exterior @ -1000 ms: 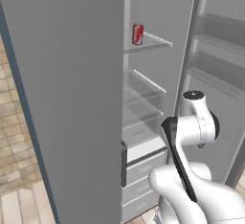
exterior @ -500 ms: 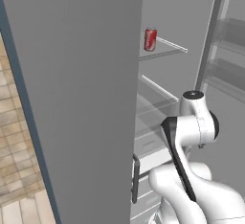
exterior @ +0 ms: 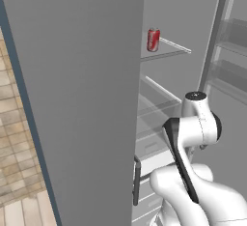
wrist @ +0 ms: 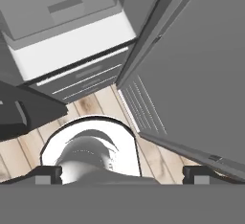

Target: Open the fridge, grab two sodas, and place both sodas inside the bowl with ice on the dining counter.

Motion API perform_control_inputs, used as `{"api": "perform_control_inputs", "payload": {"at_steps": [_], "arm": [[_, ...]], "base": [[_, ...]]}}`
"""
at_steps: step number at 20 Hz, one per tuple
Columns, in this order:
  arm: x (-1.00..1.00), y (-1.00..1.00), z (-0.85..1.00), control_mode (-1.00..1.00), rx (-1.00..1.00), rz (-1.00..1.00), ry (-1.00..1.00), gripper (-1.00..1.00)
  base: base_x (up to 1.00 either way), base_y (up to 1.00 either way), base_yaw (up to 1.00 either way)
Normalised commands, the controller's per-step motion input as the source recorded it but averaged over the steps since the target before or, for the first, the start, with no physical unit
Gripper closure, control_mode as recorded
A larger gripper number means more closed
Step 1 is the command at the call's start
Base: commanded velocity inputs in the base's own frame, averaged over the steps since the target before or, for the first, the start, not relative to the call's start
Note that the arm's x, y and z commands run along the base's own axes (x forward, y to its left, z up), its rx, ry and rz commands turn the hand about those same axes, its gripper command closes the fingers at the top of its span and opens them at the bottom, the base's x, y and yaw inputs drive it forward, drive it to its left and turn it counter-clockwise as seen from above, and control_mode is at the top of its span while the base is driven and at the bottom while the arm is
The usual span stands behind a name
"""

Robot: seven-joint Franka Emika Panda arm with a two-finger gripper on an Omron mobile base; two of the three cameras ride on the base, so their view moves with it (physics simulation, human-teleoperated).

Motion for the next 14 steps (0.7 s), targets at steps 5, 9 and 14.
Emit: {"api": "perform_control_inputs", "payload": {"at_steps": [5, 9, 14], "arm": [[0.64, 0.0, 0.34, -1.0, 0.15, 0.08, -0.16, -1.0], [0.46, 0.01, 0.66, -1.0, 0.08, 0.08, -0.25, -1.0], [0.34, 0.0, 0.84, -1.0, 0.03, 0.06, -0.27, -1.0]], "base": [[0.0, 0.0, 0.0], [0.0, 0.0, 0.0], [0.0, 0.0, 0.0]]}}
